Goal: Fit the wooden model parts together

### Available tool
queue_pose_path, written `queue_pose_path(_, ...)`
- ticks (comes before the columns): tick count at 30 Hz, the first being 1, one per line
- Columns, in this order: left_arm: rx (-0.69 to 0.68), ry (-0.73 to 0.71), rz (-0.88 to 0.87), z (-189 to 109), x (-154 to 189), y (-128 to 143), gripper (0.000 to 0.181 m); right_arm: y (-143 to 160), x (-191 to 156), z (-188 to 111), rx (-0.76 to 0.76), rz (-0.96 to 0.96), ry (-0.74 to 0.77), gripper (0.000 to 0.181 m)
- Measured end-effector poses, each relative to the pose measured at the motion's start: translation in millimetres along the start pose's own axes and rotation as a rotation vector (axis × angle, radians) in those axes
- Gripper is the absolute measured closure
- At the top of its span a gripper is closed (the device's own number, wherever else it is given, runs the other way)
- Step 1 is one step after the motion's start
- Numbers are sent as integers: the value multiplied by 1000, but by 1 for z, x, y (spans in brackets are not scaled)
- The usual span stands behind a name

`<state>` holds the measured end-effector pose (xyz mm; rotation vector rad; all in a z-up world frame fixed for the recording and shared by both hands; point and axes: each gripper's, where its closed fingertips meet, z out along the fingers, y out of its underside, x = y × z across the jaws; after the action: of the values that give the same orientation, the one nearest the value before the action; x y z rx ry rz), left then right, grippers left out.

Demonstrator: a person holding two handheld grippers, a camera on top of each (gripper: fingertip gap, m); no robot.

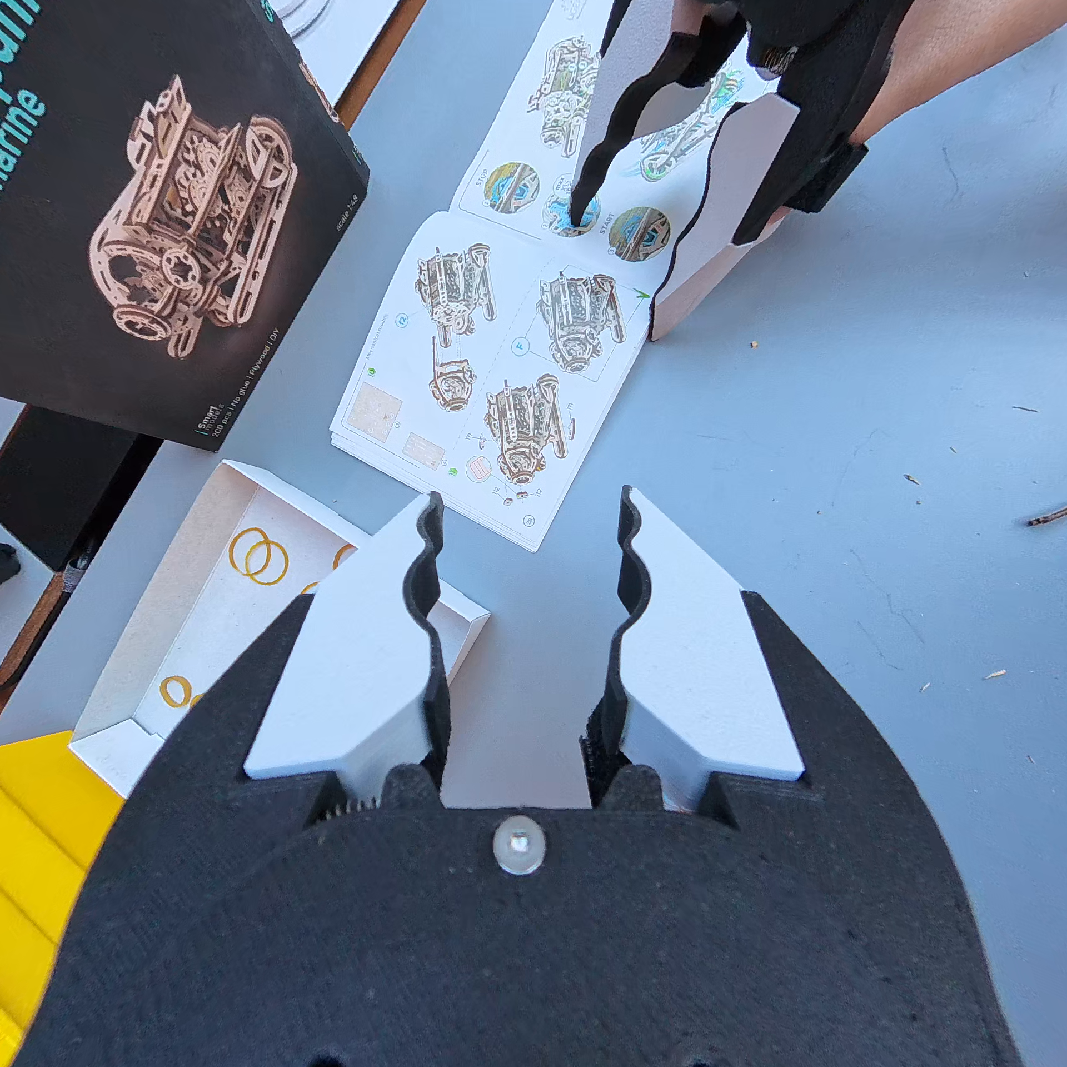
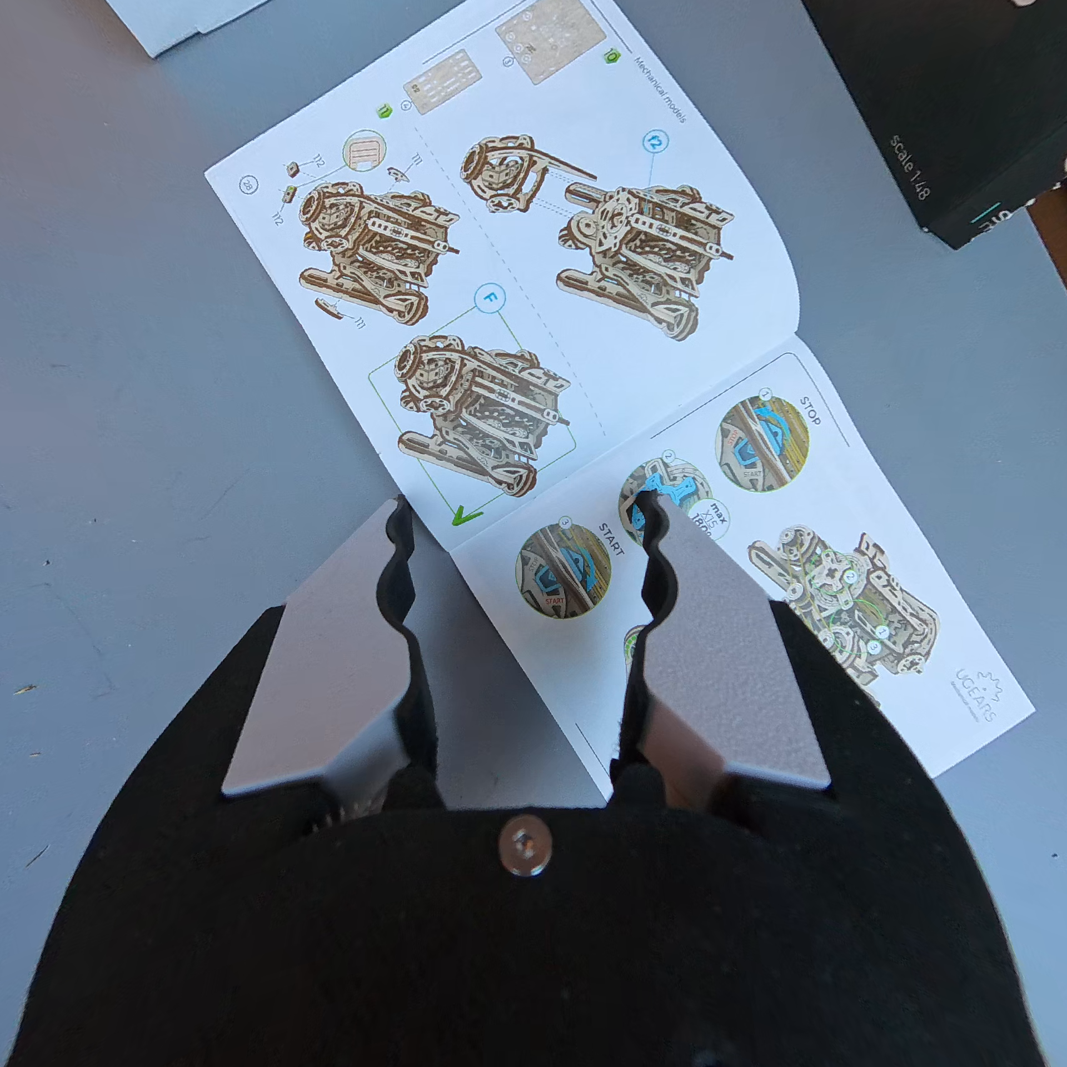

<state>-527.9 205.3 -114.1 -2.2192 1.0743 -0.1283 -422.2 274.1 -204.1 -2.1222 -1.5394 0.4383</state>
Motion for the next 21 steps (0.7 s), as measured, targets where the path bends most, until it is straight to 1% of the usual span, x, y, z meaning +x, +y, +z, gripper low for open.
queue_pose_path(7, 2, -1, -3, 0, 0, 0, 121, -1, 0, -1, 0, -5, 10, 101)
queue_pose_path(10, 4, -2, -4, -1, -1, -1, 121, -4, -3, -2, 11, -14, 11, 98)
queue_pose_path(14, 6, -7, -4, -3, -2, 0, 121, -8, -3, -6, 14, -26, 30, 92)
queue_pose_path(21, 25, -27, -22, -10, -8, -2, 121, -19, -10, -17, 48, -44, 36, 90)
